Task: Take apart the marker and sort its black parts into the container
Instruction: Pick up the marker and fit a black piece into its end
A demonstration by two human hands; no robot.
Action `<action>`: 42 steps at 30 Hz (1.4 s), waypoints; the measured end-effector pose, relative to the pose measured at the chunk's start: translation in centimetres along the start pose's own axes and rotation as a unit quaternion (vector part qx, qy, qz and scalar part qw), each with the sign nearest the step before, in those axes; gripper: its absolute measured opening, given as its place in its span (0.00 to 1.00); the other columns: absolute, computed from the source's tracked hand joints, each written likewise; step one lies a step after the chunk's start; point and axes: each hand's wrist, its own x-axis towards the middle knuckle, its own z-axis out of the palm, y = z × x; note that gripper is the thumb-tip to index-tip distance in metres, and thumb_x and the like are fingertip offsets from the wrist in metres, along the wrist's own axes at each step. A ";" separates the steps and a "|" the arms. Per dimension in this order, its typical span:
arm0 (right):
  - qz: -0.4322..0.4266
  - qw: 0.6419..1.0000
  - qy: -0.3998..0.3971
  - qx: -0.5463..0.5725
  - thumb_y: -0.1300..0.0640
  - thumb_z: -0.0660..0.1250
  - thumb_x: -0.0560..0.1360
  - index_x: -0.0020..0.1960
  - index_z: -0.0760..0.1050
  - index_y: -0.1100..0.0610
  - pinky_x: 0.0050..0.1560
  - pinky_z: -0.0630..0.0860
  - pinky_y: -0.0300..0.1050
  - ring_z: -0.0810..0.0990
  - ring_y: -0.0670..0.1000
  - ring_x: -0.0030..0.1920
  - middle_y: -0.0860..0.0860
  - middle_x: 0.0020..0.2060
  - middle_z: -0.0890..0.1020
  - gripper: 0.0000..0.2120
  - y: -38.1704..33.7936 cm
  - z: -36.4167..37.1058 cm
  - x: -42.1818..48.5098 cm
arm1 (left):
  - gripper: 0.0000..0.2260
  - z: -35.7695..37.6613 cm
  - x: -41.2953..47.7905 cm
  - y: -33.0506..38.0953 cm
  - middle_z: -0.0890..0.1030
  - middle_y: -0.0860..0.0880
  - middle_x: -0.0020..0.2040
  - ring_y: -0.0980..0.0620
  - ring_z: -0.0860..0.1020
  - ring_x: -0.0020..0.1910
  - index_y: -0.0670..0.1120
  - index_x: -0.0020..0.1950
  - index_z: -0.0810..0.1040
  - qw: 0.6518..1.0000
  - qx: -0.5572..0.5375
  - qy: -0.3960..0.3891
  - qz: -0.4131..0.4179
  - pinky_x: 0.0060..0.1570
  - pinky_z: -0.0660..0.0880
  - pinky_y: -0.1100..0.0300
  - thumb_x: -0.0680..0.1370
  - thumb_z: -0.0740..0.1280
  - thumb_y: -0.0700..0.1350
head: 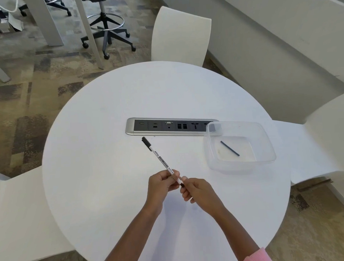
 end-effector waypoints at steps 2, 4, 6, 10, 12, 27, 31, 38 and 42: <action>-0.025 0.998 0.051 -0.041 0.49 0.60 0.77 0.37 0.75 0.56 0.39 0.72 0.40 0.76 0.48 0.34 0.49 0.31 0.78 0.15 0.3 0.2 0.2 | 0.08 -0.3 0.2 -0.2 0.82 0.52 0.28 0.56 0.79 0.29 0.44 0.36 0.81 0.999 0.048 0.003 0.008 0.34 0.77 0.67 0.74 0.67 0.38; -0.047 0.994 0.092 -0.043 0.52 0.62 0.76 0.40 0.76 0.57 0.41 0.72 0.40 0.78 0.50 0.38 0.49 0.34 0.79 0.11 0.5 0.4 0.5 | 0.06 -0.6 0.3 -0.4 0.81 0.51 0.29 0.54 0.78 0.30 0.46 0.36 0.81 0.994 0.104 -0.008 0.015 0.35 0.77 0.65 0.74 0.69 0.40; -0.058 0.992 0.111 -0.030 0.54 0.63 0.76 0.42 0.78 0.56 0.40 0.72 0.31 0.80 0.50 0.40 0.49 0.37 0.81 0.08 0.3 0.7 0.9 | 0.06 -0.8 0.4 -0.6 0.80 0.50 0.29 0.52 0.77 0.31 0.46 0.36 0.81 0.986 0.161 -0.027 0.016 0.37 0.77 0.62 0.73 0.69 0.42; -0.059 0.991 0.118 -0.026 0.55 0.65 0.74 0.43 0.79 0.57 0.33 0.69 0.22 0.78 0.43 0.36 0.48 0.35 0.81 0.07 -0.2 1.3 2.0 | 0.07 -0.7 0.6 -0.9 0.79 0.48 0.30 0.49 0.78 0.33 0.40 0.36 0.79 0.961 0.270 -0.057 0.020 0.42 0.78 0.55 0.74 0.68 0.40; -0.057 0.990 0.129 -0.022 0.56 0.67 0.73 0.43 0.79 0.58 0.32 0.69 0.21 0.77 0.41 0.34 0.49 0.35 0.80 0.05 -0.3 1.5 2.5 | 0.08 -0.6 0.5 -0.8 0.79 0.48 0.31 0.49 0.78 0.33 0.40 0.35 0.78 0.951 0.301 -0.067 0.033 0.42 0.78 0.54 0.73 0.68 0.41; -0.011 0.985 0.163 -0.046 0.61 0.65 0.73 0.54 0.74 0.61 0.36 0.70 0.37 0.77 0.51 0.36 0.52 0.32 0.77 0.10 0.1 2.2 4.9 | 0.08 -2.0 1.7 -1.8 0.81 0.45 0.51 0.53 0.76 0.44 0.45 0.53 0.78 0.908 0.411 -0.033 0.078 0.43 0.69 0.65 0.76 0.66 0.45; 0.007 0.979 0.167 -0.113 0.63 0.62 0.72 0.55 0.74 0.63 0.40 0.68 0.40 0.74 0.52 0.37 0.54 0.34 0.77 0.12 0.5 2.4 6.1 | 0.15 -3.1 2.6 -2.6 0.73 0.45 0.63 0.48 0.69 0.64 0.45 0.64 0.71 0.847 0.508 0.012 0.155 0.62 0.66 0.59 0.78 0.62 0.45; 0.030 0.961 0.161 -0.224 0.64 0.58 0.73 0.56 0.70 0.65 0.51 0.71 0.49 0.75 0.61 0.53 0.62 0.52 0.77 0.12 1.3 3.4 7.1 | 0.25 -4.5 4.5 -4.1 0.48 0.45 0.78 0.45 0.44 0.76 0.48 0.75 0.47 0.706 0.697 0.016 0.124 0.73 0.45 0.51 0.81 0.50 0.53; 0.029 0.957 0.167 -0.236 0.65 0.58 0.74 0.57 0.69 0.65 0.51 0.70 0.48 0.75 0.60 0.54 0.62 0.53 0.76 0.13 1.4 3.8 7.2 | 0.26 -4.7 5.0 -4.9 0.44 0.44 0.78 0.45 0.43 0.76 0.47 0.75 0.43 0.681 0.722 0.010 0.123 0.73 0.44 0.49 0.81 0.47 0.54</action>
